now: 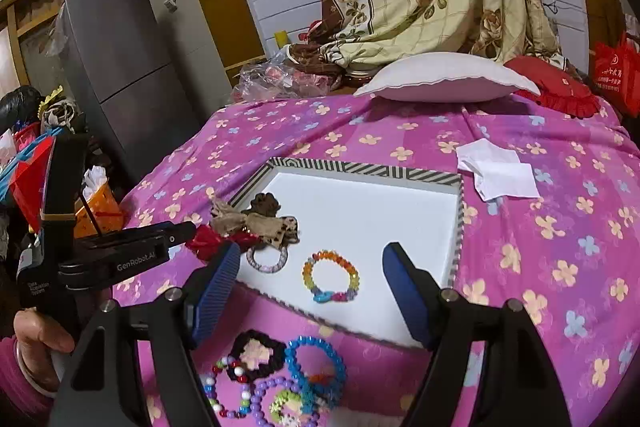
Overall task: Organize jewelry
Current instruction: 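Withdraw both grippers from the tray back over the bracelets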
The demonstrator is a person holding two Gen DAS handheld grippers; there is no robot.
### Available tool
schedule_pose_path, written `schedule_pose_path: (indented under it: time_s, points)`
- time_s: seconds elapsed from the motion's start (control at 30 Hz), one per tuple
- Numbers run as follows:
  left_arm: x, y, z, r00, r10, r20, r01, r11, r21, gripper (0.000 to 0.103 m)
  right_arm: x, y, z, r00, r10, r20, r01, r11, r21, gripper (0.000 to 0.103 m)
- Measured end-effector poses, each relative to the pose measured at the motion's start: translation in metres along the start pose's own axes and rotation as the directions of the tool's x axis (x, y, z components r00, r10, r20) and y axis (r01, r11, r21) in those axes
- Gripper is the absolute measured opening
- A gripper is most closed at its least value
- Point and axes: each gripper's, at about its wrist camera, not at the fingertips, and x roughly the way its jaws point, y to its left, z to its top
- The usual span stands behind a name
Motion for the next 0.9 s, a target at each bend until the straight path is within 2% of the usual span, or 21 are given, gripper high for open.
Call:
schedule_pose_path:
  time_s: [0.2,0.37,0.9]
  points:
    - [-0.012,0.002,-0.016,1.0,0.01,0.002,-0.01,1.0,-0.002,0.052,-0.018,0.009,-0.016,0.999,-0.012,0.031,0.014,0.999,-0.046,0.077]
    - [-0.022,0.003,-0.028,1.0,0.01,0.003,-0.01,1.0,-0.01,0.052,-0.025,0.006,-0.028,1.0,-0.001,0.007,0.001,1.0,-0.013,0.081]
    - [-0.044,0.001,-0.066,0.999,0.043,-0.004,-0.043,0.999,-0.009,0.052,-0.051,0.009,-0.057,0.995,-0.062,-0.073,0.061,0.998,-0.025,0.084]
